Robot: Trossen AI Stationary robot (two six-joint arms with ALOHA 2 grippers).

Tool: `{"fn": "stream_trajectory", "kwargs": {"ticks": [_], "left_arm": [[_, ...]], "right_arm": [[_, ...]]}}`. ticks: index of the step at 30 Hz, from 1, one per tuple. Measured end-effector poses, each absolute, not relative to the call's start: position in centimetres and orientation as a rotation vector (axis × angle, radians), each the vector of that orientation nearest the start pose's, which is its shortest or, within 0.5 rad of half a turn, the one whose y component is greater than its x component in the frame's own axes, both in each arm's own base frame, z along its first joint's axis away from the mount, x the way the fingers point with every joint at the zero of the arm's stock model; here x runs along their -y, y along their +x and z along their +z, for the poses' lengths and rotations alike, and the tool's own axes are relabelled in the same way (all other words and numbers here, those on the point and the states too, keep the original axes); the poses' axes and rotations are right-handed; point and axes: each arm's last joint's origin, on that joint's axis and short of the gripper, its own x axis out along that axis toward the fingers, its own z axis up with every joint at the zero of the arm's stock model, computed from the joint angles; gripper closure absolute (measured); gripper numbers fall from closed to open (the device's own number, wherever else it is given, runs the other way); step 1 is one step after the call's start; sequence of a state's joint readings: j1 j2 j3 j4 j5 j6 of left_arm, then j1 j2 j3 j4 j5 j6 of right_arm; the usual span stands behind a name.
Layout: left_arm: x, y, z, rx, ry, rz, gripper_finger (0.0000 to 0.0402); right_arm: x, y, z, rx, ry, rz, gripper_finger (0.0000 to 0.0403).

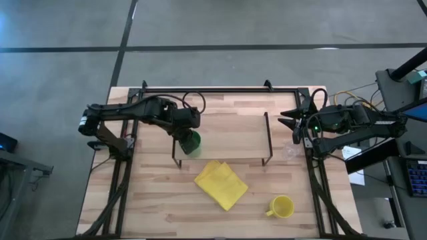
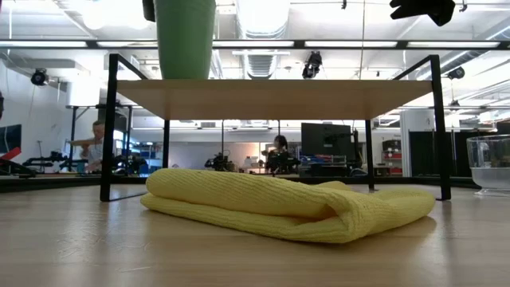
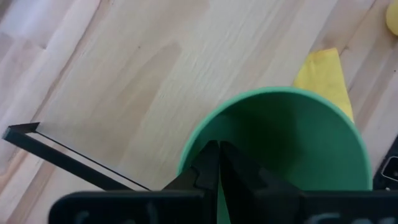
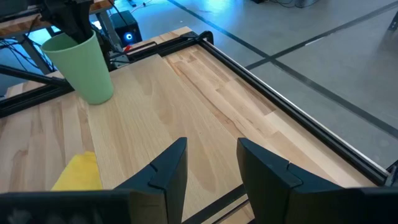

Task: Stack small to large cups/mugs on shelf
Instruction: Put the green cup on the shelf, then put the yellow mug on the shelf

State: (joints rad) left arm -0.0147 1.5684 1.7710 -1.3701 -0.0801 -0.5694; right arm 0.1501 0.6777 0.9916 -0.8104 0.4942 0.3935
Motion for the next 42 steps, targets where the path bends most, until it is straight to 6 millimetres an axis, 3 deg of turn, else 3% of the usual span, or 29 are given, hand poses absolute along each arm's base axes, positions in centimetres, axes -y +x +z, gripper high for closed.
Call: {"fn": "stream_trajectory", "kwargs": {"ticks": [34, 42], "left_arm": [[-0.48, 28.48, 38.83, -1.044, -0.317, 0.561, 0.0401], [-0.13, 28.54, 39.40, -1.054, -0.398, 0.452, 0.0401]], "right_arm": [[-0.30, 11.16, 35.73, -0.399, 0.224, -0.424, 0.0268], [-0.30, 11.16, 35.73, -0.399, 0.224, -0.424, 0.0268]]}}
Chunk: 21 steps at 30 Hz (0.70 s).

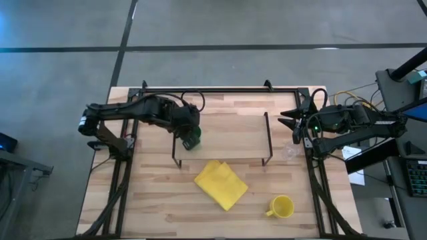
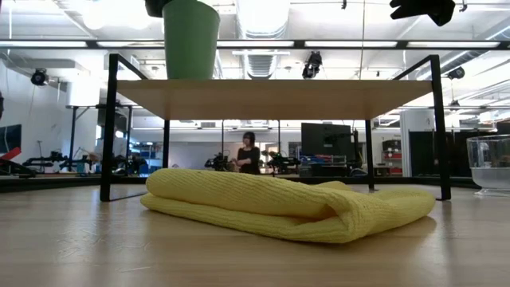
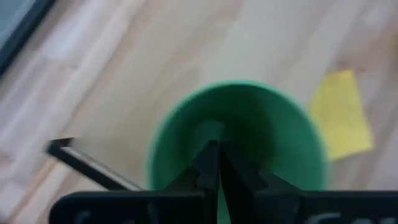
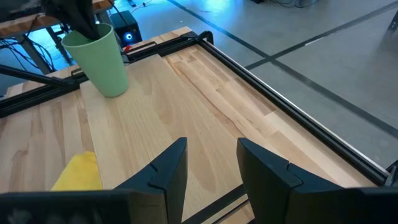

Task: Stack small to large cups/mugs on shelf
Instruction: Put the yellow mug on the shelf

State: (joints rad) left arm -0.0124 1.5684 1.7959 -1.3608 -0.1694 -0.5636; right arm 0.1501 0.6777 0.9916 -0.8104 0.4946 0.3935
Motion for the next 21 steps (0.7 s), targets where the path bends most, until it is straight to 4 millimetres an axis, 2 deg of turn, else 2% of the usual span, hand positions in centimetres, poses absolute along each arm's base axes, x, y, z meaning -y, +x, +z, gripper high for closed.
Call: {"fn": "stream_trajectory", "kwargs": {"ticks": [8, 13, 16, 21], "left_arm": [[0.2, 28.8, 41.5, -0.957, -0.432, 0.354, 0.0401], [0.8, 29.3, 44.5, -0.777, -0.437, 0.197, 0.0401], [0.9, 29.0, 46.2, -0.696, -0.411, 0.164, 0.0401], [1.1, 28.8, 48.3, -0.562, -0.364, 0.118, 0.0402]], "right_arm": [[-0.3, 11.2, 35.7, -0.399, 0.224, -0.424, 0.0268], [-0.3, 11.2, 35.7, -0.404, 0.227, -0.410, 0.0268], [-0.5, 11.1, 35.5, -0.439, 0.242, -0.359, 0.0268], [-1.0, 11.0, 34.5, -0.579, 0.404, -0.228, 0.0268]]}}
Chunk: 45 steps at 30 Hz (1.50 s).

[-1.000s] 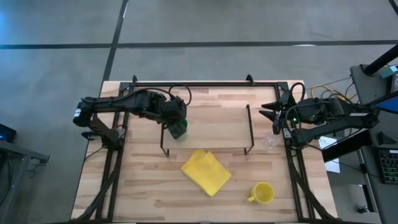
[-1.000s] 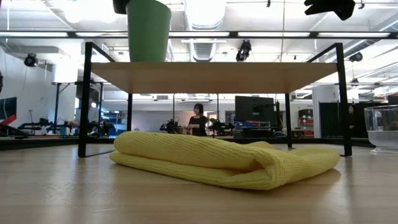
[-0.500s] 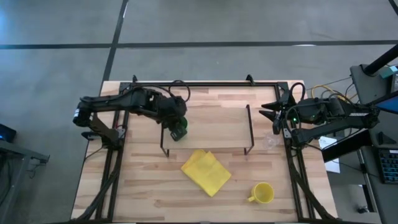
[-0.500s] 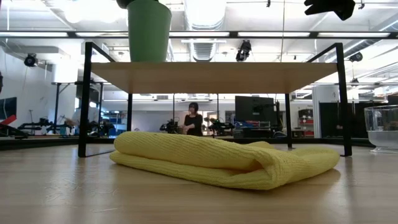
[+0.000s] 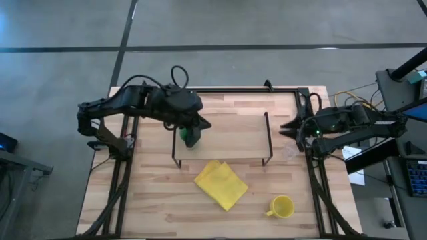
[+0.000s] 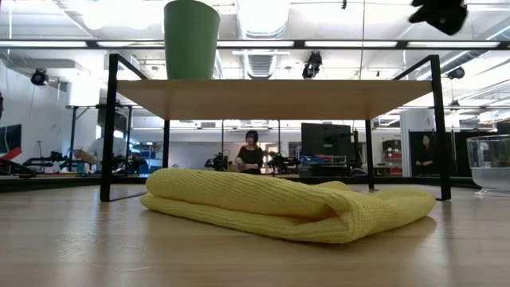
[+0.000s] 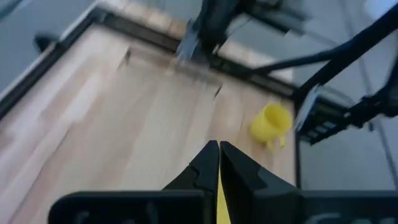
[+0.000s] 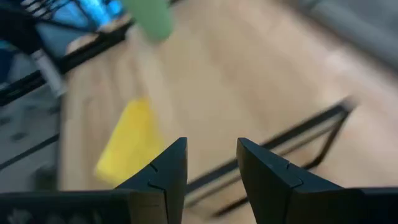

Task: Stack small to large cups/mugs on shelf
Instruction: Put the yellow mug on the shelf

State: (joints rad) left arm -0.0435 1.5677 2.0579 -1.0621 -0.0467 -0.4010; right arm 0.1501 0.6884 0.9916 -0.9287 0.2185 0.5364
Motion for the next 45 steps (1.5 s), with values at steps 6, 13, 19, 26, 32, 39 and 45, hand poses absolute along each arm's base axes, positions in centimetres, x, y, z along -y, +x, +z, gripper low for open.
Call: {"fn": "stream_trajectory", "kwargs": {"ticks": [6, 13, 19, 26, 32, 39, 45], "left_arm": [[1.6, 29.5, 49.0, -0.481, -0.263, -0.035, 0.0396], [1.7, 31.2, 47.7, -0.525, -0.250, -0.033, 0.0341], [1.7, 31.9, 47.5, -0.519, -0.250, -0.031, 0.0316], [1.7, 32.0, 47.9, -0.475, -0.240, -0.038, 0.0316], [1.6, 31.6, 48.5, -0.437, -0.193, -0.051, 0.0316], [1.6, 30.5, 49.3, -0.410, -0.191, -0.055, 0.0316], [1.5, 29.2, 50.1, -0.383, -0.191, -0.058, 0.0316]], "right_arm": [[-2.2, 12.3, 32.8, -0.805, 0.580, -0.054, 0.0268], [-4.5, 14.6, 31.0, -1.075, 0.704, 0.106, 0.0268], [-7.5, 15.9, 29.5, -1.284, 0.757, 0.158, 0.0268], [-11.3, 16.2, 27.7, -1.476, 0.793, 0.080, 0.0268], [-14.3, 17.0, 25.9, -1.502, 0.736, 0.059, 0.0268], [-16.1, 18.4, 23.3, -1.454, 0.599, -0.058, 0.0271], [-16.9, 19.3, 21.0, -1.525, 0.550, -0.125, 0.0283]]}}
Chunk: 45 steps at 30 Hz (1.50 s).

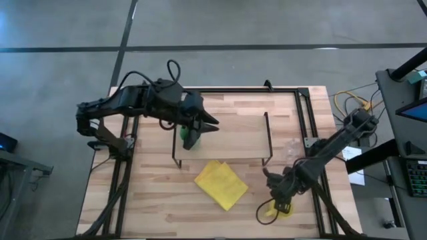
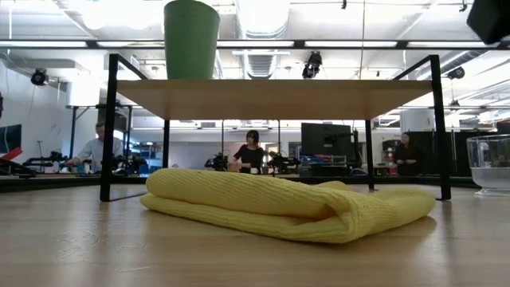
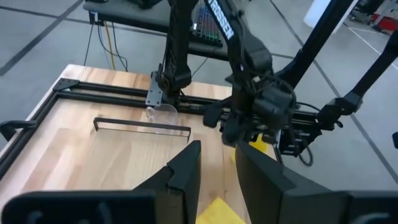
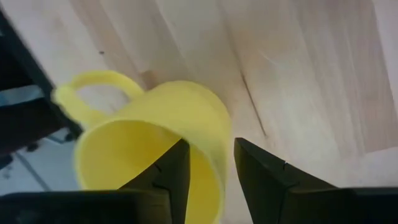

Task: Stack small to large cups/mugs on shelf
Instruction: Put the yellow mug on the shelf

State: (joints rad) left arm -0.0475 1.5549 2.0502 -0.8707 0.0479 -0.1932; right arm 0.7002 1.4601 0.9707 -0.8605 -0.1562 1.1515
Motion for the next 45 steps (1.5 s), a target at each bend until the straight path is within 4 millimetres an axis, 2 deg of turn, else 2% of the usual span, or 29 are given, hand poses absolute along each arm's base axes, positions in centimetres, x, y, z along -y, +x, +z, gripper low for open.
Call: {"fn": "stream_trajectory", "kwargs": {"ticks": [6, 10, 12, 16, 21, 27, 31, 36, 40, 45], "left_arm": [[1.5, 28.3, 50.8, -0.360, -0.191, -0.061, 0.0316], [1.5, 28.1, 50.9, -0.354, -0.191, -0.061, 0.0316], [1.5, 28.0, 51.0, -0.351, -0.191, -0.061, 0.0316], [1.5, 27.9, 51.0, -0.349, -0.191, -0.062, 0.0316], [1.5, 28.0, 51.1, -0.347, -0.192, -0.062, 0.0316], [1.5, 28.2, 50.9, -0.351, -0.195, -0.061, 0.0316], [1.5, 28.5, 50.7, -0.361, -0.196, -0.059, 0.0316], [1.5, 28.5, 50.6, -0.365, -0.197, -0.058, 0.0316], [1.5, 28.5, 50.6, -0.365, -0.199, -0.058, 0.0316], [1.5, 28.5, 50.7, -0.363, -0.193, -0.059, 0.0316]], "right_arm": [[-17.2, 19.7, 19.8, -1.562, 0.509, -0.138, 0.0303], [-17.3, 19.7, 20.5, -1.561, 0.529, -0.105, 0.0354], [-17.3, 19.7, 21.6, -1.540, 0.550, -0.074, 0.0383], [-17.2, 19.8, 24.3, -1.479, 0.616, -0.025, 0.0392], [-16.4, 20.1, 30.3, -1.357, 0.649, 0.037, 0.0393], [-13.4, 20.8, 37.8, -1.025, 0.439, -0.052, 0.0393], [-10.8, 21.4, 40.6, -0.909, 0.255, -0.154, 0.0394], [-7.3, 23.4, 41.8, -0.868, 0.158, -0.203, 0.0394], [-4.6, 25.1, 41.9, -0.880, 0.102, -0.239, 0.0394], [-1.7, 27.0, 41.5, -0.898, 0.126, -0.173, 0.0394]]}}
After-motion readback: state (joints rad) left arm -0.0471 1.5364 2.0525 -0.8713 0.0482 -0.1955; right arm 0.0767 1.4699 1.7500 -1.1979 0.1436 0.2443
